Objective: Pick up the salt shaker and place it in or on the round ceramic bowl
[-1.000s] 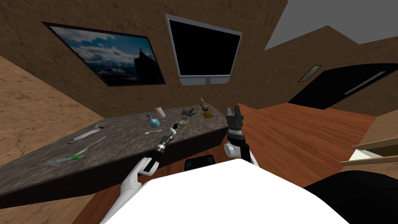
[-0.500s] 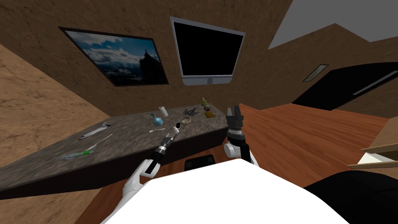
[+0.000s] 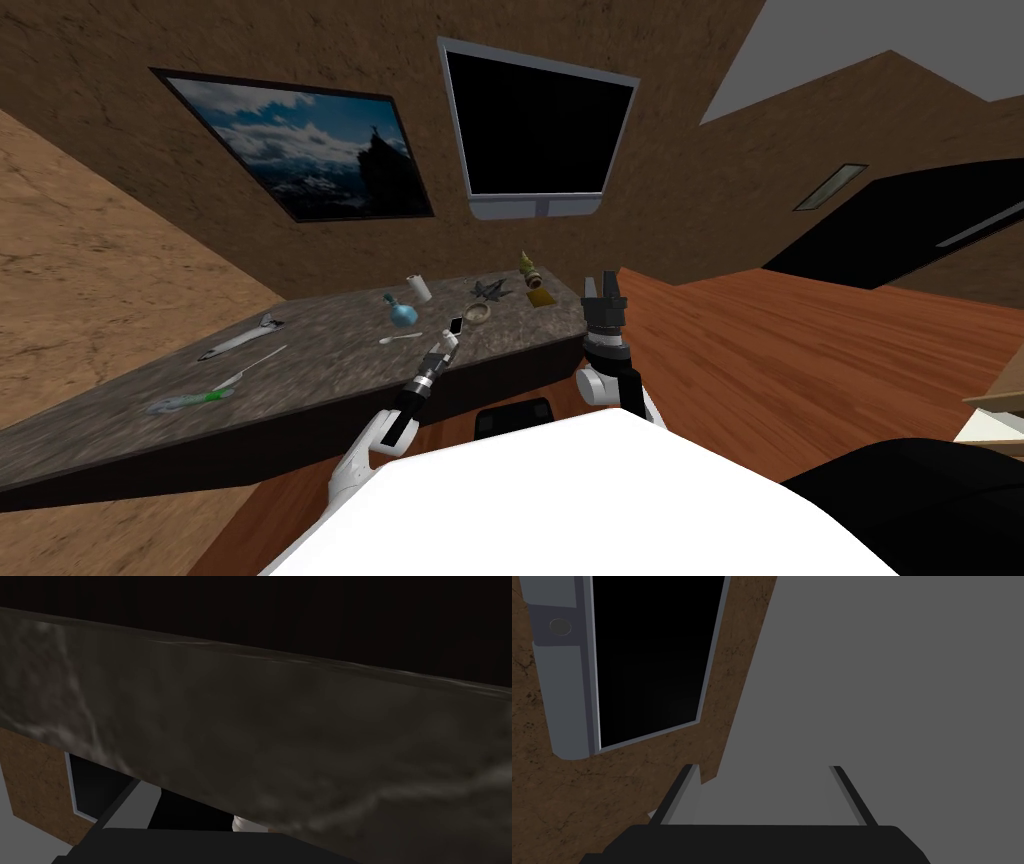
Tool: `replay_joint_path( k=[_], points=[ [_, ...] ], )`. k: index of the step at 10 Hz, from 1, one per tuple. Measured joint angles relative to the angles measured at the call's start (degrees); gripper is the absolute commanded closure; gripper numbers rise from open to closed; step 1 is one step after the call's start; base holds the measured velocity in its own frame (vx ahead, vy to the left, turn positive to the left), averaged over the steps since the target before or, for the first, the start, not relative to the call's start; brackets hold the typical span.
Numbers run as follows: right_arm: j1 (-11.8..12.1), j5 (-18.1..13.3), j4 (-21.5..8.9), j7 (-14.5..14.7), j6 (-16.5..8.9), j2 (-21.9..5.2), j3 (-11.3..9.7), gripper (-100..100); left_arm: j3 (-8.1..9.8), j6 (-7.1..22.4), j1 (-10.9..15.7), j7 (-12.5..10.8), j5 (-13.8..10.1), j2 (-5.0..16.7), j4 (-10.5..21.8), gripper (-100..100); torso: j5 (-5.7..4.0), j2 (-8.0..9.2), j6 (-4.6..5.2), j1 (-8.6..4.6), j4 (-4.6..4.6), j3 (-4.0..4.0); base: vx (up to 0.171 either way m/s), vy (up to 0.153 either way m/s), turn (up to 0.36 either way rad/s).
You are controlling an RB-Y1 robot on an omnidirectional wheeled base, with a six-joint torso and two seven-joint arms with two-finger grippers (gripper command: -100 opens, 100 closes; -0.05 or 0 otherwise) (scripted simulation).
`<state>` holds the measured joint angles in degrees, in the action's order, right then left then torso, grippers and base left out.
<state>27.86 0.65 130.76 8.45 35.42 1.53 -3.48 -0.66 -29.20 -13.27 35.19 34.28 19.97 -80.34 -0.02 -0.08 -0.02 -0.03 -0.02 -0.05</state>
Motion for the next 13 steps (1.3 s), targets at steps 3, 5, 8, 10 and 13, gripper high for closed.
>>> replay_joint_path(
  k=[3, 5, 8, 10, 13],
  points=[
    [0.0, 0.0, 0.0, 0.0, 0.0, 0.0, 0.0, 0, 0.0, 0.0, 0.0, 0.0, 0.0, 0.0, 0.0, 100, 0.01, 0.09, 0.0, 0.04, 0.02, 0.05, 0.0, 0.0, 0.0],
    [0.0, 0.0, 0.0, 0.0, 0.0, 0.0, 0.0, 0, 0.0, 0.0, 0.0, 0.0, 0.0, 0.0, 0.0, 100, 0.01, 0.1, 0.0, 0.05, 0.02, 0.06, 0.0, 0.0, 0.0],
    [0.0, 0.0, 0.0, 0.0, 0.0, 0.0, 0.0, 0, -0.1, -1.0, -0.1, -0.4, 0.0, -0.2, 0.4, -100, 0.03, 0.35, -0.04, 0.14, 0.06, 0.19, -0.075, 0.025, 0.106],
    [0.0, 0.0, 0.0, 0.0, 0.0, 0.0, 0.0, 0, -0.32, -3.0, -0.5, -1.6, 0.0, 0.0, 0.7, -100, 0.05, 0.65, -0.02, 0.21, 0.14, 0.37, -0.156, 0.04, 0.11],
    [0.0, 0.0, 0.0, 0.0, 0.0, 0.0, 0.0, 0, -0.84, -6.0, -1.2, -3.8, 0.2, 0.1, 0.8, -100, 0.04, 0.7, -0.01, 0.15, 0.16, 0.41, -0.153, 0.036, 0.105]
  ],
)
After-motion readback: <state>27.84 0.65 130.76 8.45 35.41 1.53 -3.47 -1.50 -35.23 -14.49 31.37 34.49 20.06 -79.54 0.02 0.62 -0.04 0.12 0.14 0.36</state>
